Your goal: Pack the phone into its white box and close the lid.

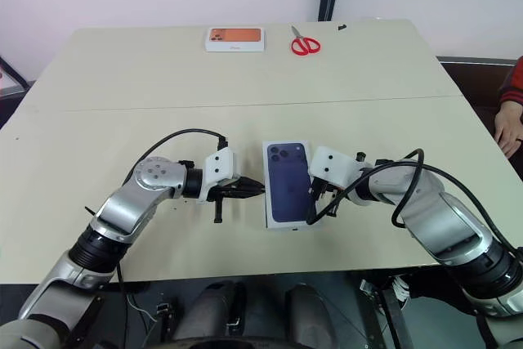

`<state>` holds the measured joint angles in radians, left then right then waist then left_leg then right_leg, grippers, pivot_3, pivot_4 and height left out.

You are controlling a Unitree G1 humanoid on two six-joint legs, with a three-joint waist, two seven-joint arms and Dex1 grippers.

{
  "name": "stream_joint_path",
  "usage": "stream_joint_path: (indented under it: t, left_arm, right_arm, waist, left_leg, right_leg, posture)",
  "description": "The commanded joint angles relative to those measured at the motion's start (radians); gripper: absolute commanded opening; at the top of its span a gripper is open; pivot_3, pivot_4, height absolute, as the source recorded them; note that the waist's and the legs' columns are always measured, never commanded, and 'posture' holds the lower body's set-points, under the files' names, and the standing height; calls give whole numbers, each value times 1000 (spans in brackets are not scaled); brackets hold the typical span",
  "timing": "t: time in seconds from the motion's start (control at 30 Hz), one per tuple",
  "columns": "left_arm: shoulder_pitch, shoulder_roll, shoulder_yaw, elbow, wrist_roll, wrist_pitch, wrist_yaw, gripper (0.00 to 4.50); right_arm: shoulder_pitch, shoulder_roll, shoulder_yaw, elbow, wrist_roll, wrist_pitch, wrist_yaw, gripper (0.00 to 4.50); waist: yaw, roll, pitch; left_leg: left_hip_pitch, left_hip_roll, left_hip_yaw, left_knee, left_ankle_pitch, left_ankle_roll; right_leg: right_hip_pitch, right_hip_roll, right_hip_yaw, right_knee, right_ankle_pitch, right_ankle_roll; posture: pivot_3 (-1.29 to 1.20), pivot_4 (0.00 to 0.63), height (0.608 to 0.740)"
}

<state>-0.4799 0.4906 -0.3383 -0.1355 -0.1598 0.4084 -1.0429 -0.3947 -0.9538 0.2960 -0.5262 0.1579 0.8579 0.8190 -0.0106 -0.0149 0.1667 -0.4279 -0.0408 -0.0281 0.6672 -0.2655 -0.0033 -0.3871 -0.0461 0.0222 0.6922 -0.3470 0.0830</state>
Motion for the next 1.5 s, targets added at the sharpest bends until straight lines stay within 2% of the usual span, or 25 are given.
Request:
stream_joint_path:
  t: [0.03, 1.5]
  left_arm:
    - [-19, -12, 10, -12, -5, -25, 9, 305]
    - [-6, -20, -19, -24, 5, -18, 7, 305]
  right_arm:
    - [-7, 25, -3, -74, 14, -7, 10, 61]
    - [5, 33, -20, -26, -24, -20, 8, 61]
  waist:
    - [0, 0, 0]
    - [1, 0, 0]
  left_leg:
    - [0, 0, 0, 0, 0, 0]
    - [0, 0, 0, 0, 0, 0]
  right_leg:
    - [0, 0, 0, 0, 0, 0]
    - [0, 0, 0, 0, 0, 0]
  posture:
    - [0, 150, 740]
    - [0, 150, 740]
